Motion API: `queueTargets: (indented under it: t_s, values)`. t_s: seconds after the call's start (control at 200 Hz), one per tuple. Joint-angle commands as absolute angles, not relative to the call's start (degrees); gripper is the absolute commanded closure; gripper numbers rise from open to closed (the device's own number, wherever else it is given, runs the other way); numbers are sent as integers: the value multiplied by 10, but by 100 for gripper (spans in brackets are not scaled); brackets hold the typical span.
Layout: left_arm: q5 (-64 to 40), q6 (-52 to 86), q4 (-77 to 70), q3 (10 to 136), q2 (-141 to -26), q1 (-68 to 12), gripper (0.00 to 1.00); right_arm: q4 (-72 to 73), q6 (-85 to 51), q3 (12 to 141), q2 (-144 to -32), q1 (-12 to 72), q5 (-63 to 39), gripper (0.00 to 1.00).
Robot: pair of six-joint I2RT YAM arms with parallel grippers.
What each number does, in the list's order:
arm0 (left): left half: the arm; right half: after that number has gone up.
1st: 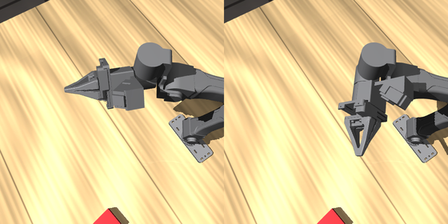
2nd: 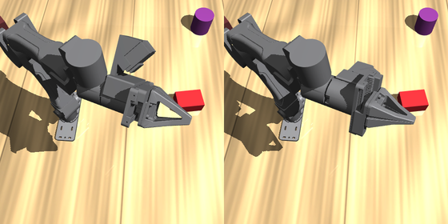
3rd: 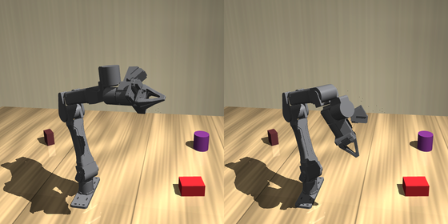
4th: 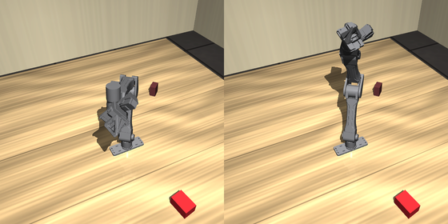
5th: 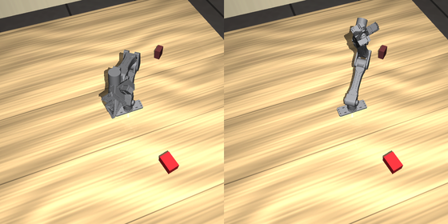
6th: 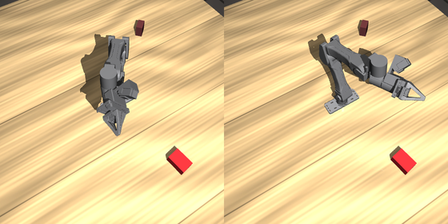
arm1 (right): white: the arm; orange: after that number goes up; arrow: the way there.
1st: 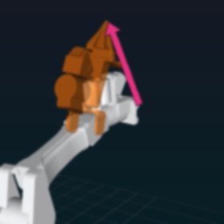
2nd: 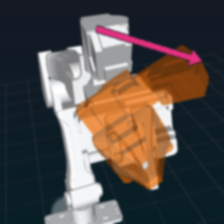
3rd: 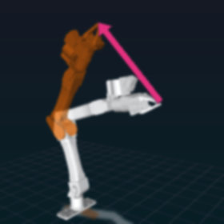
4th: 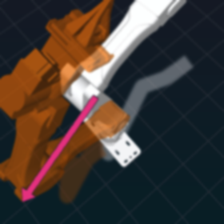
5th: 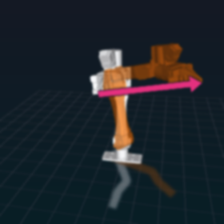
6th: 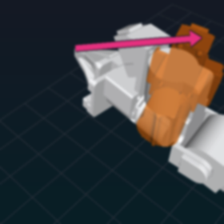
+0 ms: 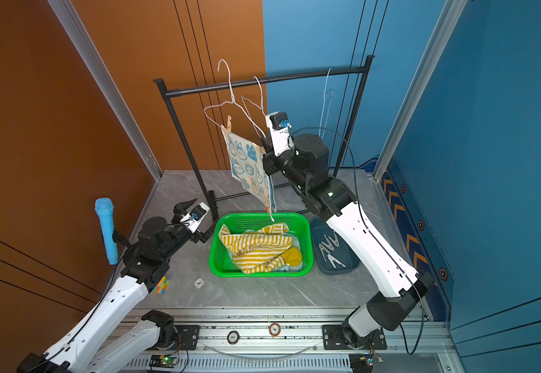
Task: Remove the clothespins securing towels to the hanger
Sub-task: Pick up the hanger from the clothesline.
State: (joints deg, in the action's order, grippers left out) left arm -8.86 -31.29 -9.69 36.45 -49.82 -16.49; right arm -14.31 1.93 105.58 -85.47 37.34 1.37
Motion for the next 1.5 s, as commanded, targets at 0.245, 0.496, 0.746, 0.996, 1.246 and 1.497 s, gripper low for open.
queueTargets:
  t_s: [0.245, 0.496, 0.746, 0.996, 1.246, 1.497]
  values:
    - [-143, -300, -106, 378, -478, -147, 2, -144, 13, 908, -686, 329, -25, 100]
    - [-269, -294, 77, 540, -455, -145, 6, -210, -13, 828, -601, 230, -194, 100]
    - [-400, -323, 199, 719, -520, -145, 12, -222, -14, 760, -554, 165, -352, 100]
    - [-472, -384, 300, 857, -620, -145, 27, -202, 25, 694, -501, 157, -434, 100]
    - [-521, -444, 366, 914, -692, -144, 31, -219, 63, 677, -479, 163, -452, 100]
    - [-501, -457, 371, 918, -721, -151, 36, -224, 80, 675, -477, 171, -462, 100]
